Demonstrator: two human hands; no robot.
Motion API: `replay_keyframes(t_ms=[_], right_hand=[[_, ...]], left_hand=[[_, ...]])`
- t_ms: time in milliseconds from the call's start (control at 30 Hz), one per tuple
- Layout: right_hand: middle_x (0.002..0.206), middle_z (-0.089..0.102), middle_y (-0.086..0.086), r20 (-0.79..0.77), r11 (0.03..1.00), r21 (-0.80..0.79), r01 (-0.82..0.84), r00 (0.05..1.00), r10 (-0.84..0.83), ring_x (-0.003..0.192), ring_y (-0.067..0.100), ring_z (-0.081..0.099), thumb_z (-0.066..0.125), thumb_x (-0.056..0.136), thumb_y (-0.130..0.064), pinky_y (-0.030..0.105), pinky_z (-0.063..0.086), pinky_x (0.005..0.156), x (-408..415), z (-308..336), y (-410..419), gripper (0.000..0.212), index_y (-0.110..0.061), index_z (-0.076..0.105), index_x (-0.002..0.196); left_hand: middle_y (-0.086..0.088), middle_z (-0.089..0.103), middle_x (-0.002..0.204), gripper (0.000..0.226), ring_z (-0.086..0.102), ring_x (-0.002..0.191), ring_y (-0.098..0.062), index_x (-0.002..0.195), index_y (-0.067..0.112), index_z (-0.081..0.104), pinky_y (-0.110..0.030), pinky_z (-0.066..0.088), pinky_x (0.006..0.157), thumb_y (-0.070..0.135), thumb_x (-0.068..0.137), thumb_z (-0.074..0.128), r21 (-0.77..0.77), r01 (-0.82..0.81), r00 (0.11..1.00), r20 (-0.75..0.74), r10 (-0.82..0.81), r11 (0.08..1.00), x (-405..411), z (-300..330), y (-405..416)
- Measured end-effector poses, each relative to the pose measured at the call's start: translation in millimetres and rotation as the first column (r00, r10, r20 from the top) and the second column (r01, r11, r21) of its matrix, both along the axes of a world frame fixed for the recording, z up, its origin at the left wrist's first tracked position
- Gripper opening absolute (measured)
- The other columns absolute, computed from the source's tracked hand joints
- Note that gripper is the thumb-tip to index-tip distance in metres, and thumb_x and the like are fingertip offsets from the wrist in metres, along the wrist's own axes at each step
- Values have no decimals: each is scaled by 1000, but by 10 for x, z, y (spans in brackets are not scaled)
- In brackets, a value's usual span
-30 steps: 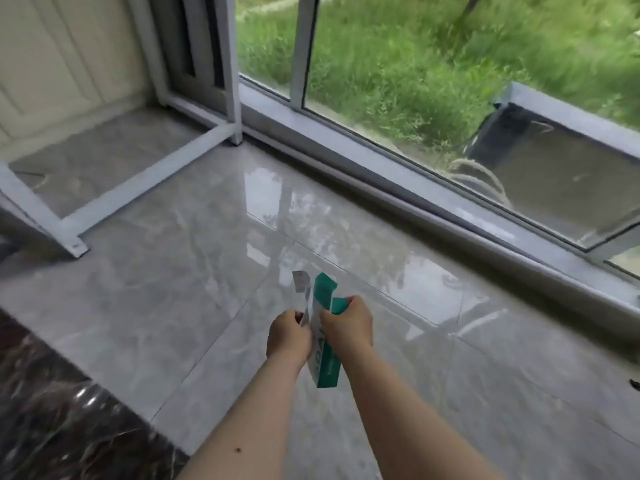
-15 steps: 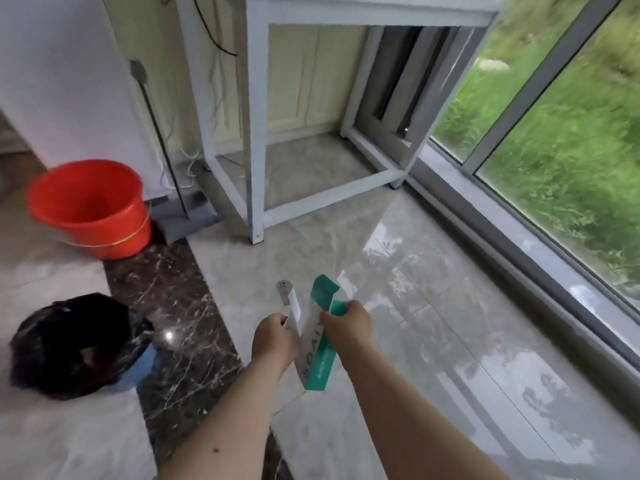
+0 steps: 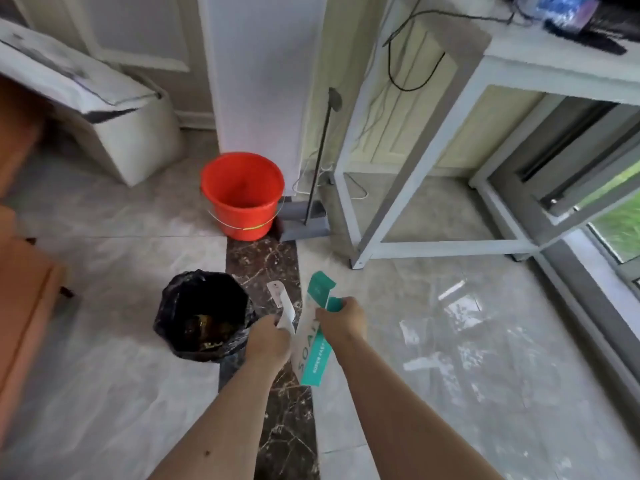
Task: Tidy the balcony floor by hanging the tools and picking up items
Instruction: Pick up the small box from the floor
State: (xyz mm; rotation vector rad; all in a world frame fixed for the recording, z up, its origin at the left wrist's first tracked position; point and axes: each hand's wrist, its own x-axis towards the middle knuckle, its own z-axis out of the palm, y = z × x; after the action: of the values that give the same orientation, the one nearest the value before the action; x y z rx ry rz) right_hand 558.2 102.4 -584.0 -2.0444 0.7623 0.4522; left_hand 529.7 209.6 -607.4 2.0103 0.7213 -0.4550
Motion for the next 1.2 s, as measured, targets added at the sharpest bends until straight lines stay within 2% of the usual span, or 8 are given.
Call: replay_keyframes(t_ms=[167,300,400,467,633,867,1067,1200], right_hand=[[100,63,4,-26,991,13,-135,990,136,71,14,62,60,86,-19,21,41,45,439,-45,383,20,-22,44,98],[91,58,1,-36,972,27,-233,972,234,67,11,57,61,85,-18,22,46,49,702,-201,645,21,-21,45,98],[93,58,2,-47,957,28,-289,956,290,71,14,58,62,84,-17,23,44,50,810,-330,806,25,-16,49,106],[94,58,3,-58,949,34,-312,948,314,76,17,60,63,83,-16,22,43,51,854,-403,900,31,-14,52,112],[94,57,1,-119,922,21,-387,915,386,76,14,59,66,85,-20,17,40,47,914,-606,1222,33,-13,54,114],[109,66,7,-118,906,3,-424,899,421,93,20,67,73,81,-23,26,57,68,957,-890,1617,34,-11,58,109],[112,67,8,-131,919,-40,-392,914,384,84,17,61,70,83,-23,27,56,74,980,-1118,1877,34,-10,59,112],[113,64,9,-120,929,-67,-364,927,354,91,19,63,68,84,-21,31,58,80,1015,-1201,2059,34,-8,57,114]], left_hand=[[-9,54,96,32,47,66,-6,71,20,52,-22,36,66,0,93,41,1,-153,988,-3,153,988,239,-66,337],[5,44,69,41,38,57,-5,60,26,36,-13,29,50,2,93,41,3,-264,963,-51,264,964,436,-193,582],[-7,59,105,25,56,91,-22,100,8,63,-26,43,76,0,93,40,2,-289,954,-83,289,957,514,-235,738],[-10,49,140,44,48,125,-28,136,7,48,-30,42,96,0,94,40,12,-318,942,-108,318,948,517,-301,849],[-10,41,149,51,39,135,-28,142,8,42,-32,36,106,-5,93,36,18,-404,908,-116,403,915,494,-547,1194],[-11,59,128,36,48,81,-12,129,7,53,-11,31,48,4,96,39,83,-359,922,-124,367,930,596,-827,1566],[-14,61,118,21,40,61,-5,107,12,55,-13,30,48,6,97,38,63,-296,941,-151,302,953,676,-1014,1784],[-11,59,123,32,48,80,-13,120,11,56,-12,29,47,4,96,36,42,-269,947,-173,272,962,747,-1148,1926]])
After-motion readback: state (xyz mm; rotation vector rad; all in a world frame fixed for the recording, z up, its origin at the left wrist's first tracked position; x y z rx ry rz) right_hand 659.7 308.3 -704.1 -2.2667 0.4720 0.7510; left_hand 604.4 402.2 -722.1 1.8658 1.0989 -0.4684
